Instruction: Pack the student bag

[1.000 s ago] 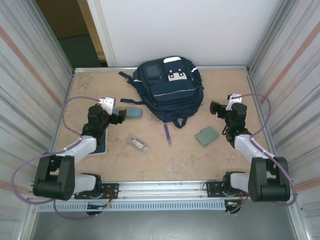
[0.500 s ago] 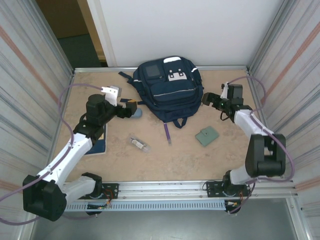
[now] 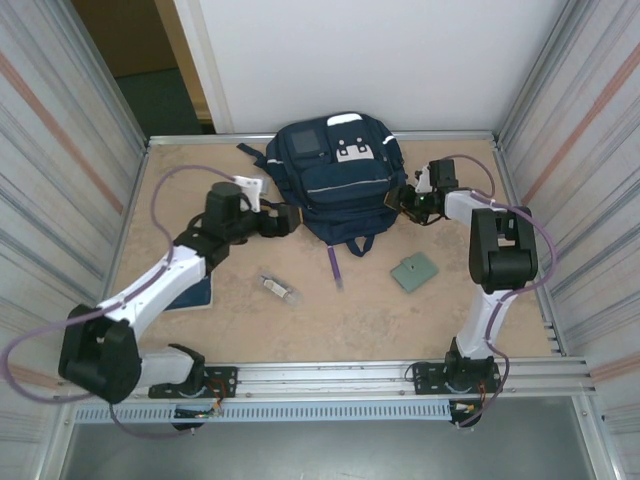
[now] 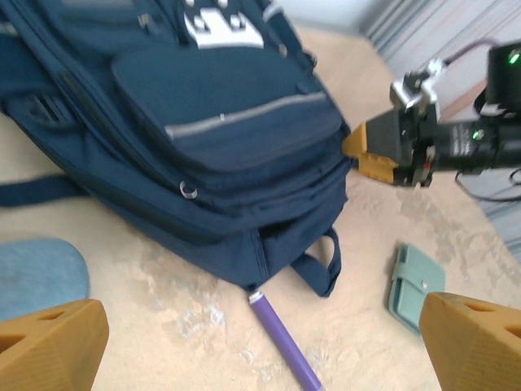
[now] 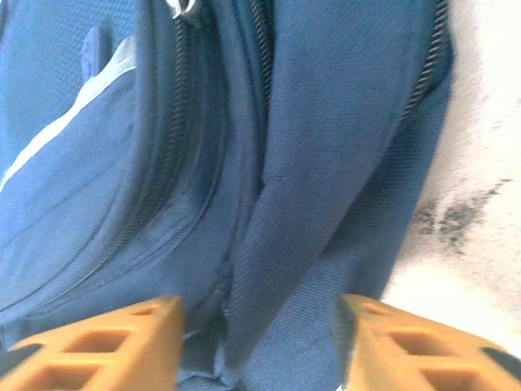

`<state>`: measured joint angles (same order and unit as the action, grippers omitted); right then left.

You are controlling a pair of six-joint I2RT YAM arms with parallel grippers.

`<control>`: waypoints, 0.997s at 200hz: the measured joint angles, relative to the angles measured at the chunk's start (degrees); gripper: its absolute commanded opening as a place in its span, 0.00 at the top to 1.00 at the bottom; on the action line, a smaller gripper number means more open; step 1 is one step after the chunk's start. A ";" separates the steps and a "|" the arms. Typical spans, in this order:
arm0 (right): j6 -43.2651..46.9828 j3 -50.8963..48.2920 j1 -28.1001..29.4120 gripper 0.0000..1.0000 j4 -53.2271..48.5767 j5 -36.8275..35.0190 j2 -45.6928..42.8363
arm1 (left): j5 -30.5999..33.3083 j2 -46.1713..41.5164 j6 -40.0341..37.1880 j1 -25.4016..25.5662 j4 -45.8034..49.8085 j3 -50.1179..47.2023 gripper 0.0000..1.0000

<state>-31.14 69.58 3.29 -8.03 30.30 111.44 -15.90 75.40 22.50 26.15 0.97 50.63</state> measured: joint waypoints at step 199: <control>-10.69 -23.34 16.11 1.00 3.89 -13.18 -32.24 | 8.46 46.86 -2.36 5.05 9.99 44.15 0.01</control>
<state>-41.82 46.24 19.40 -4.14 17.12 79.20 -7.44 122.26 20.14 31.20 10.96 94.78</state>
